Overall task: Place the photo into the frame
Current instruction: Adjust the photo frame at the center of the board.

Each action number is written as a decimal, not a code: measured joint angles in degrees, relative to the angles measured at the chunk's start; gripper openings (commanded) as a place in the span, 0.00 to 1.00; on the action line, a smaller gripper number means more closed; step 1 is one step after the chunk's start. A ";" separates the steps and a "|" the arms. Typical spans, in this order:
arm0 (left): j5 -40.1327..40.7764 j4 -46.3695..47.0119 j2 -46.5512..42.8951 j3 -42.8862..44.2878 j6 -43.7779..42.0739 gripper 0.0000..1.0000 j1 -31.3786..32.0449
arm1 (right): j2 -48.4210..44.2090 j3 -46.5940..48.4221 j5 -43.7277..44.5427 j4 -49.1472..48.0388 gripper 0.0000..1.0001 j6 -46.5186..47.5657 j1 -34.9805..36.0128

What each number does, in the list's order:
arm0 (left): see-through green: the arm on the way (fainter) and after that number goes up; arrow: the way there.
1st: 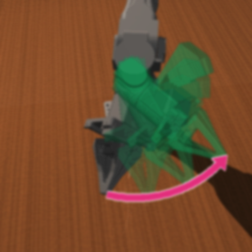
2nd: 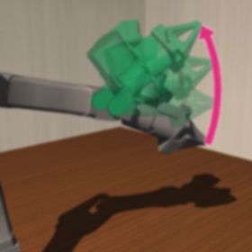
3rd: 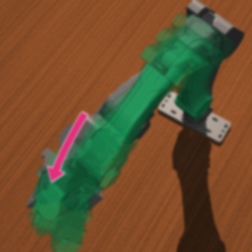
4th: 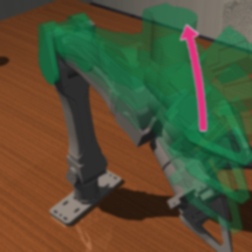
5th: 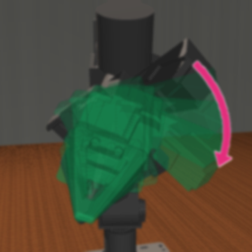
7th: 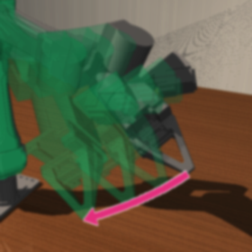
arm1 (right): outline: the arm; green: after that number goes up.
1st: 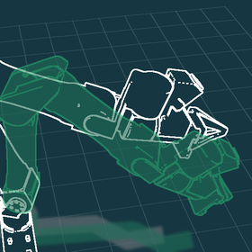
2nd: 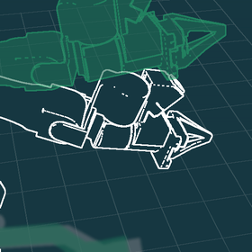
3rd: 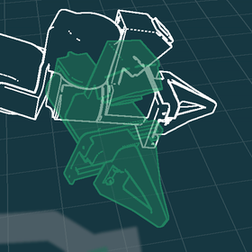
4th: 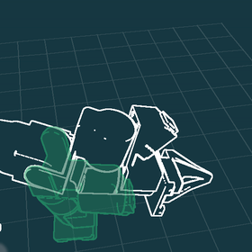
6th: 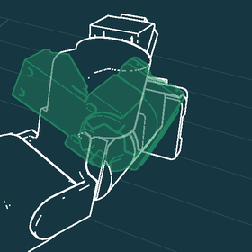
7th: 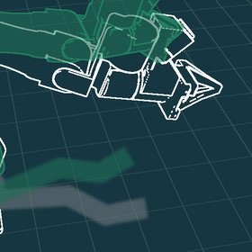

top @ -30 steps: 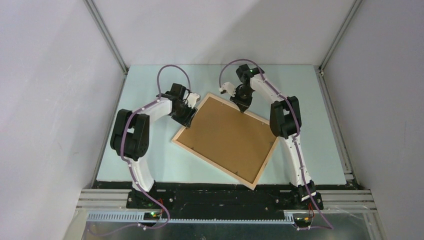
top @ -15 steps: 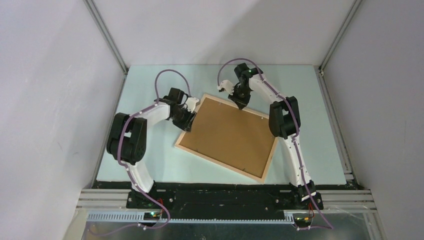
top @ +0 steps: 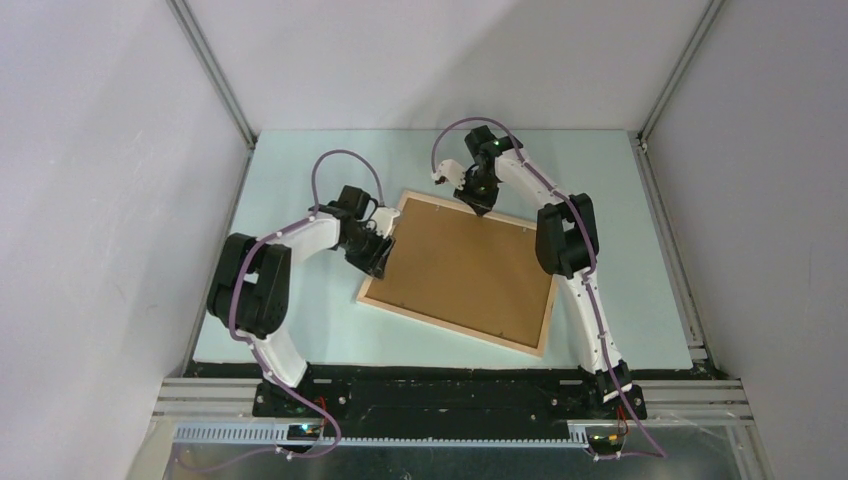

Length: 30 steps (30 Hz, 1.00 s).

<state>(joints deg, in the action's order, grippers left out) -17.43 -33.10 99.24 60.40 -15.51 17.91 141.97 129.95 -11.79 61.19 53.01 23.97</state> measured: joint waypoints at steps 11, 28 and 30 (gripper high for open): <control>2.82 -2.97 2.43 6.27 -0.22 0.53 1.46 | -1.64 -3.06 0.57 -3.15 0.37 -0.94 0.17; 7.32 -3.54 5.46 8.50 -2.14 0.41 3.43 | -3.69 -6.64 0.46 -4.61 0.37 -3.08 0.17; 7.74 -3.72 5.49 8.63 -2.16 0.36 3.48 | -3.78 -6.82 0.44 -4.66 0.37 -3.30 0.17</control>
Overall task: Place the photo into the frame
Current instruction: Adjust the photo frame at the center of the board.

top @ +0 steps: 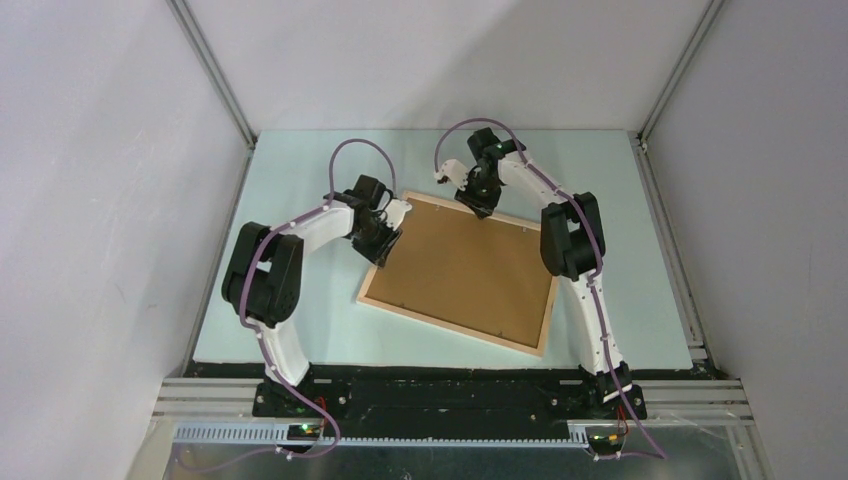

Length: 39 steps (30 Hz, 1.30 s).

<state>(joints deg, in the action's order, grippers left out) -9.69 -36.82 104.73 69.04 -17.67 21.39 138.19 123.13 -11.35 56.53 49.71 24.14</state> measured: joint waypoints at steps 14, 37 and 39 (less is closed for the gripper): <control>1.88 -0.87 0.42 0.96 -0.42 0.35 0.28 | -0.90 -1.29 0.02 -0.35 0.35 -0.15 0.00; 2.19 -0.15 1.70 4.83 3.76 0.48 0.52 | -3.98 -5.25 -0.07 -0.39 0.36 -1.68 0.00; 2.16 0.17 2.73 5.68 4.55 0.48 0.11 | -4.63 -6.05 -0.07 -0.70 0.36 -1.70 0.00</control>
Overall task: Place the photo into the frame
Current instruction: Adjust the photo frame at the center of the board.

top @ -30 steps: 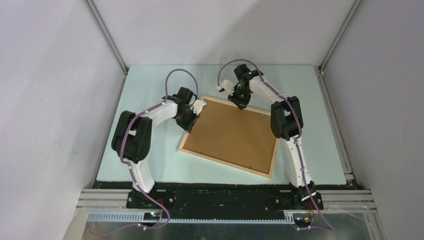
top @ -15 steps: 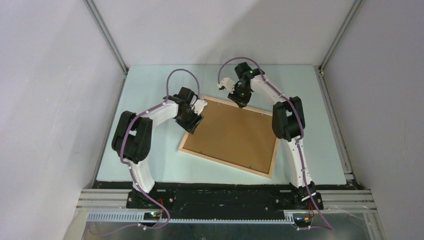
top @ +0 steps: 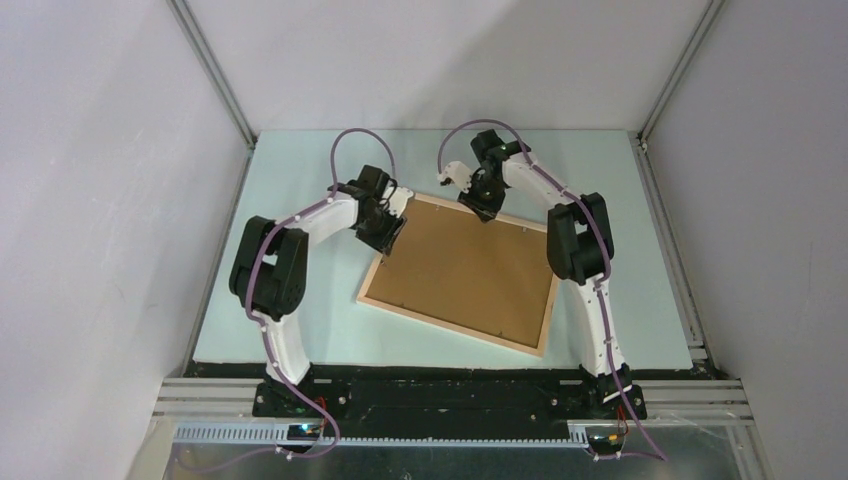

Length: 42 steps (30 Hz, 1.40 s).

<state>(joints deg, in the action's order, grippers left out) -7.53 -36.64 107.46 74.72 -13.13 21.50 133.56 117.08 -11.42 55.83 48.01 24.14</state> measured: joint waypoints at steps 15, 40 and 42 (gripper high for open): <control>-0.20 0.09 2.32 1.29 2.64 0.41 -1.07 | -3.43 -2.32 -2.03 -0.44 0.51 -3.48 -0.90; -5.03 0.28 9.14 9.60 11.08 0.30 -3.96 | -39.93 -40.61 -4.22 -13.18 0.73 -28.61 -19.08; -5.44 0.26 9.18 9.60 11.74 0.26 -4.00 | -42.27 -44.02 -4.28 -13.81 0.73 -30.10 -21.29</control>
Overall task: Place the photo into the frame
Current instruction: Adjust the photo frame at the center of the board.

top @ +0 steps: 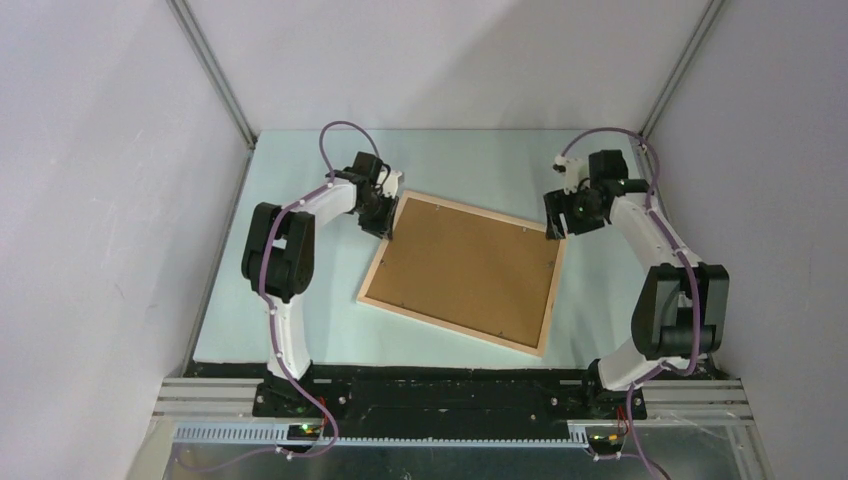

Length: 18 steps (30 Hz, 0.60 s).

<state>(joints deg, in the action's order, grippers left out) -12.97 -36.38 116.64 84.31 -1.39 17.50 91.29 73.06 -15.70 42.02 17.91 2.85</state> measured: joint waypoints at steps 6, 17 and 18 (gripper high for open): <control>-1.03 0.04 0.09 -0.02 2.84 0.10 -0.76 | -3.30 -8.09 -0.46 -1.20 0.72 -2.93 -4.92; -3.89 1.81 -0.17 -1.55 5.75 0.00 -2.19 | 3.04 -10.40 -4.81 -4.61 0.63 -7.82 -11.58; -4.02 2.05 -0.28 -1.75 5.90 0.00 -2.23 | 4.00 -10.40 -5.11 -4.83 0.62 -8.17 -11.58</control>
<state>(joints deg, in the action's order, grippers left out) -16.99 -34.33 116.36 82.56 4.51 15.27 95.29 62.65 -20.82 37.19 9.74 -8.73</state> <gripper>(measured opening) 0.212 0.649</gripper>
